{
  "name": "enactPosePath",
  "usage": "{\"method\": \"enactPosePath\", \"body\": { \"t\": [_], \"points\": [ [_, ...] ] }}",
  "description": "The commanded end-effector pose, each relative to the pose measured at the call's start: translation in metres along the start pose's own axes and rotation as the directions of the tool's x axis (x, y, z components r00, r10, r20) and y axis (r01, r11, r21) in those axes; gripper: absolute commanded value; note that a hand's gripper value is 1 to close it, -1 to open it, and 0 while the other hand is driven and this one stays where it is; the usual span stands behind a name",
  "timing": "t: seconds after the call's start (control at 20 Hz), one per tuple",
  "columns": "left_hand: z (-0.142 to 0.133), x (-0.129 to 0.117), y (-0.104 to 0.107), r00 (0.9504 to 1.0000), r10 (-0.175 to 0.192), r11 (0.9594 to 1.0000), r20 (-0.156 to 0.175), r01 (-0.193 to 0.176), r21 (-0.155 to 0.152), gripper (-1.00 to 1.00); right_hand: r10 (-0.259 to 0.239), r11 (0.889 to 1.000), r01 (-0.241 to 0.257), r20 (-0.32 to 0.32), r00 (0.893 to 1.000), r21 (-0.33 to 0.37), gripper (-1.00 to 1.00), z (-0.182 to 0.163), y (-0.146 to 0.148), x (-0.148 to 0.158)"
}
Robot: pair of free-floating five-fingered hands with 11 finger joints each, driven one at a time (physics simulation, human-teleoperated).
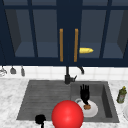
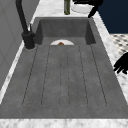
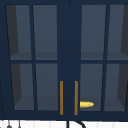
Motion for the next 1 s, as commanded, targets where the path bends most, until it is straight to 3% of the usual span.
{"method": "enactPosePath", "body": {
  "t": [0.0, 0.3, 0.6, 0.95],
  "points": [
    [0.000, 0.000, 0.000, 1.0000, 0.000, 1.0000, 0.000, 0.000, 0.000, 0.00, -0.042, 0.999, 0.043, 0.047, 0.998, -0.033, -1.00, -0.021, 0.007, -0.001],
    [0.000, 0.000, 0.000, 1.0000, 0.000, 1.0000, 0.000, 0.000, 0.000, 0.00, -0.033, 0.999, 0.034, 0.085, 0.996, -0.012, -1.00, -0.066, 0.020, 0.001],
    [0.000, 0.000, 0.000, 1.0000, 0.000, 1.0000, 0.000, 0.000, 0.000, 0.00, -0.083, 0.996, 0.081, 0.097, 0.992, 0.025, -1.00, -0.105, 0.033, 0.010],
    [0.000, 0.000, 0.000, 1.0000, 0.000, 1.0000, 0.000, 0.000, 0.000, 0.00, -0.078, 0.996, 0.083, 0.172, 0.982, -0.024, -1.00, -0.121, 0.071, 0.019]
  ]
}}
